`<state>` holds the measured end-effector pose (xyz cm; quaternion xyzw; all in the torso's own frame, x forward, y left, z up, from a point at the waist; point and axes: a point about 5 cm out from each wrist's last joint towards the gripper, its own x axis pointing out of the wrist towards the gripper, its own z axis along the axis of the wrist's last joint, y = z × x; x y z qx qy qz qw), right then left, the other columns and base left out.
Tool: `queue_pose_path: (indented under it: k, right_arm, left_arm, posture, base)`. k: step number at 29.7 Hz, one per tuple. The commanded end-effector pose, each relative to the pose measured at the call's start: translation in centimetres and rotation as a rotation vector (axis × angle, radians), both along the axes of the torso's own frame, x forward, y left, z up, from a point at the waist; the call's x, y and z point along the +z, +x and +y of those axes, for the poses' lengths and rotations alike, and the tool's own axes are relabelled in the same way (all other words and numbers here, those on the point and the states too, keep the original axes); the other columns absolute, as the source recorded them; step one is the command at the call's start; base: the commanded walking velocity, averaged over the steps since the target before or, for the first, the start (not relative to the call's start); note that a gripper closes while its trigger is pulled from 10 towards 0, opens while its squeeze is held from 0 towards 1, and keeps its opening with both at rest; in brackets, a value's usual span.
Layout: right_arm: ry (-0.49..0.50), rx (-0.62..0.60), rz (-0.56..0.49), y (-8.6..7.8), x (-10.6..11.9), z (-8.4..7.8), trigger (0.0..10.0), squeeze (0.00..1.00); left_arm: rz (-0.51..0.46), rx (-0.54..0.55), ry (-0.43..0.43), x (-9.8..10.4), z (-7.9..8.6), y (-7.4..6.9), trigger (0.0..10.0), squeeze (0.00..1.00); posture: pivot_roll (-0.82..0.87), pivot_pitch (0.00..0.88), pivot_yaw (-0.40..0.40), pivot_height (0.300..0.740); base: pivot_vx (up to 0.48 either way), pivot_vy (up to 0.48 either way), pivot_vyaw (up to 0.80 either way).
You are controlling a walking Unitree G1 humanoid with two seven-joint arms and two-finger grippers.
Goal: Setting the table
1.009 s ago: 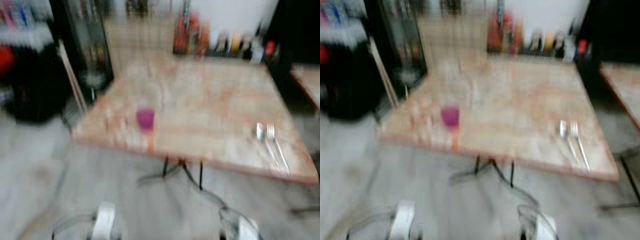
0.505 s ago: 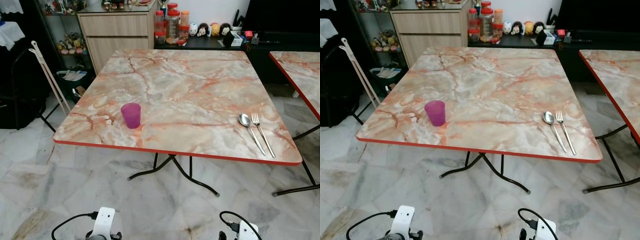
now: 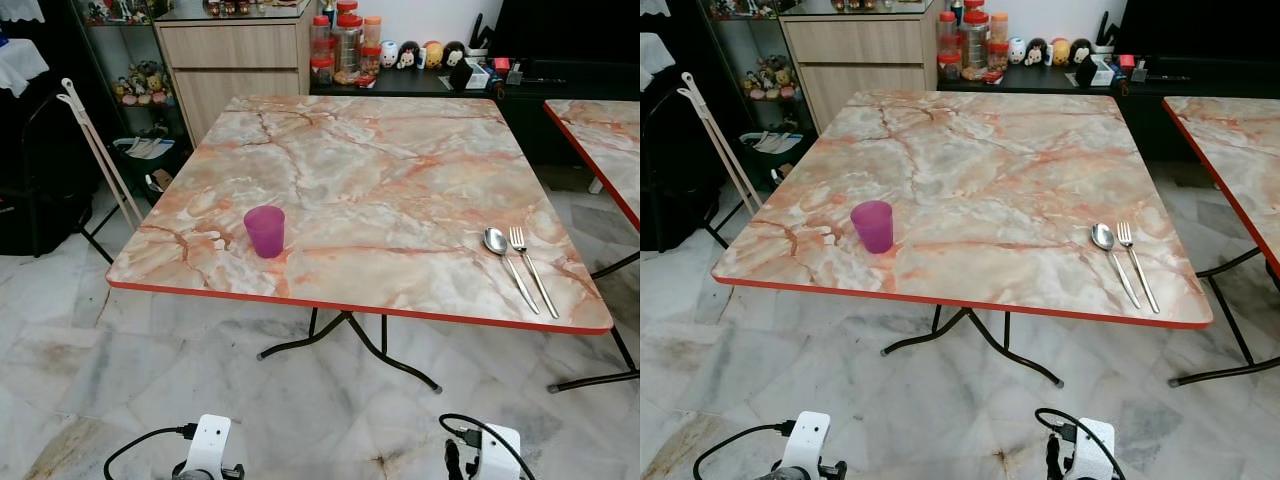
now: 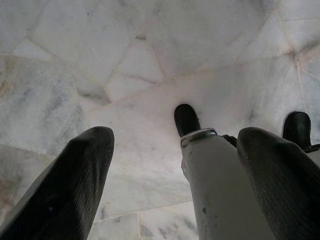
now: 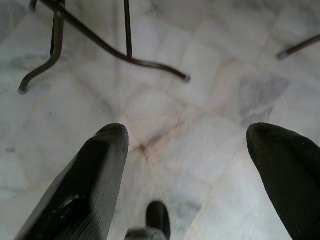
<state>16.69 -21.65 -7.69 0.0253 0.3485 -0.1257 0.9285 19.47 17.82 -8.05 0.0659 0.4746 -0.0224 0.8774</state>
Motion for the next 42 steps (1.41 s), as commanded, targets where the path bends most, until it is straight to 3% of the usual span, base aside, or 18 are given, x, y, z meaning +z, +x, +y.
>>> queue_pose_path:
  k: [1, 7, 19, 30, 34, 42]
  right_arm:
    - [-0.026, 0.016, -0.043, 0.4, 0.4, -0.1, 10.0, 0.0]
    - [-0.067, 0.101, -0.141, 0.8, 1.1, 0.7, 10.0, 0.0]
    - [-0.13, 0.158, -0.279, 0.7, 2.4, 0.9, 10.0, 0.0]
    - [-0.154, 0.178, -0.401, 3.9, 4.6, 1.5, 10.0, 0.0]
    - [-0.161, 0.187, -0.513, 5.9, 6.6, 1.8, 10.0, 0.0]
    - [-0.157, 0.195, -0.599, 7.3, 8.2, 2.6, 10.0, 0.0]
  left_arm:
    - [0.013, -0.013, 0.019, -0.2, 0.3, -0.5, 10.0, 0.0]
    - [0.022, -0.012, 0.025, -0.4, 0.5, -0.8, 10.0, 0.0]
    - [0.005, -0.01, 0.028, -0.1, 0.6, -0.3, 10.0, 0.0]
    - [0.008, -0.022, 0.027, -0.2, 0.3, -0.4, 10.0, 0.0]
    - [0.004, -0.01, 0.027, -0.1, 0.4, -0.4, 10.0, 0.0]
    - [0.002, -0.01, 0.024, -0.1, 0.2, -0.3, 10.0, 0.0]
  posture:
    - [-0.05, 0.0, 0.015, 0.74]
    - [-0.05, 0.0, 0.015, 0.74]
    - [-0.05, 0.0, 0.005, 0.74]
    - [-0.05, 0.0, 0.01, 0.74]
    - [-0.05, 0.0, 0.006, 0.74]
    - [-0.05, 0.0, 0.005, 0.74]
  base:
    - [0.0, 0.0, 0.0]
    - [0.0, 0.0, 0.0]
    - [0.0, 0.0, 0.0]
    - [0.0, 0.0, 0.0]
    - [0.0, 0.0, 0.0]
    - [0.0, 0.0, 0.0]
